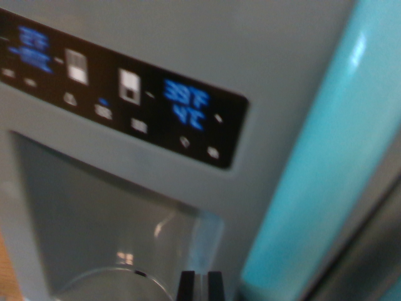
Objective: Close fridge door
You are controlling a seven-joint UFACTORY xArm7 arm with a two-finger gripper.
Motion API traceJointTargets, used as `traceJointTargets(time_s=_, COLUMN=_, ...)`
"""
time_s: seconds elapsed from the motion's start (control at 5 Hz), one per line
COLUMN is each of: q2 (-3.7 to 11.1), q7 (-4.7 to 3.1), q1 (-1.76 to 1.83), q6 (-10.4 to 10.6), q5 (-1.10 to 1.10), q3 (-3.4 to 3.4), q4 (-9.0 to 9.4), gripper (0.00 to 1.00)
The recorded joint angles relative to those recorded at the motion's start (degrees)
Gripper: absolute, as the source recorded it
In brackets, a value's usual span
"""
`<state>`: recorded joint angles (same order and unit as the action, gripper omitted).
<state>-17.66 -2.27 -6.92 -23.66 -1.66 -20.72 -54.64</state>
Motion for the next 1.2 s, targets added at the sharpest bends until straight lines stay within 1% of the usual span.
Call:
traceJointTargets(time_s=0.2, q2=1.15, q7=0.0, q1=-0.22, q6=0.01, q5=0.0, q3=0.56, q4=-0.55, gripper=1.0)
traceJointTargets(time_s=0.4, q2=1.15, q7=0.0, q1=-0.22, q6=0.01, q5=0.0, q3=0.56, q4=-0.55, gripper=1.0)
traceJointTargets(time_s=0.6, q2=2.0, q7=0.0, q1=-0.22, q6=0.02, q5=0.0, q3=0.86, q4=-0.96, gripper=1.0)
traceJointTargets(time_s=1.2, q2=2.02, q7=0.0, q1=-0.22, q6=0.02, q5=0.0, q3=0.86, q4=-0.98, gripper=1.0)
